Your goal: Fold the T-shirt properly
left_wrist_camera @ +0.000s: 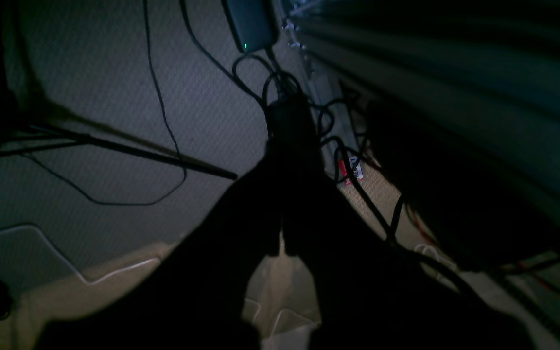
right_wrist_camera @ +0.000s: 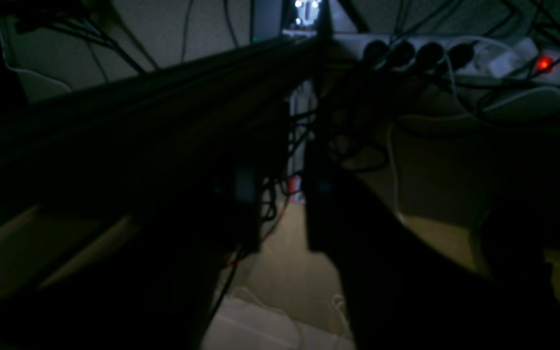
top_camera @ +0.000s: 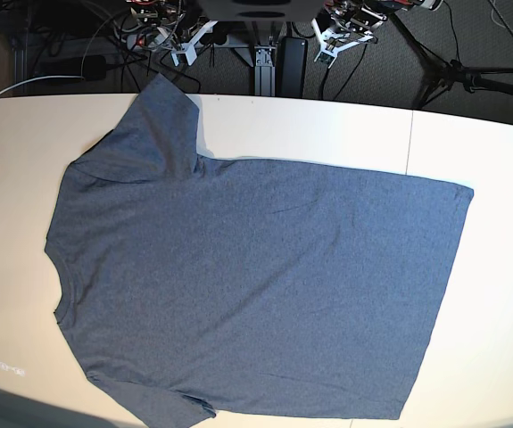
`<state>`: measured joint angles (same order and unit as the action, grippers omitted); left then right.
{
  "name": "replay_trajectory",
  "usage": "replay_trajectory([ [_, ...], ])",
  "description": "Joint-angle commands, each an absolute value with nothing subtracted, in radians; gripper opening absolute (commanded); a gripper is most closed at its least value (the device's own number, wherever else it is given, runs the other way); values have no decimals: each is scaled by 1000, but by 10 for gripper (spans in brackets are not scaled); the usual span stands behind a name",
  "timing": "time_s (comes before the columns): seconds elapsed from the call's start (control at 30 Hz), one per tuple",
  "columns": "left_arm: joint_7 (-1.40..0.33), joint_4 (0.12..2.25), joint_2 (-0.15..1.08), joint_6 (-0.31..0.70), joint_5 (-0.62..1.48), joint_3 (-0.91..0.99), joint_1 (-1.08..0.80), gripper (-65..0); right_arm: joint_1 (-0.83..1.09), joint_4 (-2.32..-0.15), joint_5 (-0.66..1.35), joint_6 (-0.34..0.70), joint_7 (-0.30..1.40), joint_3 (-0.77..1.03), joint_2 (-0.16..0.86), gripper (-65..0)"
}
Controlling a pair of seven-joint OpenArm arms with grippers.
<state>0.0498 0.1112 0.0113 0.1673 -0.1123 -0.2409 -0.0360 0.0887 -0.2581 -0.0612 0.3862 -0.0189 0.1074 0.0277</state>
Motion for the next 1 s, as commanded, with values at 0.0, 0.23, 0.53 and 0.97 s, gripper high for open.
replay_trajectory([
  [0.0, 59, 112, 8, 195, -113, -241, -36, -650, 92, -265, -64, 424, -27, 108, 33, -560],
  [0.23, 47, 112, 11, 195, -70, -241, -37, -650, 92, -266, -64, 423, -27, 108, 36, -562],
  [0.53, 19, 112, 20, 195, -64, -241, -42, -456, 92, -297, -64, 422, -27, 108, 41, -305],
  [0.97, 56, 112, 20, 195, -64, -241, -42, -610, 97, -306, -64, 423, -27, 108, 41, -482],
])
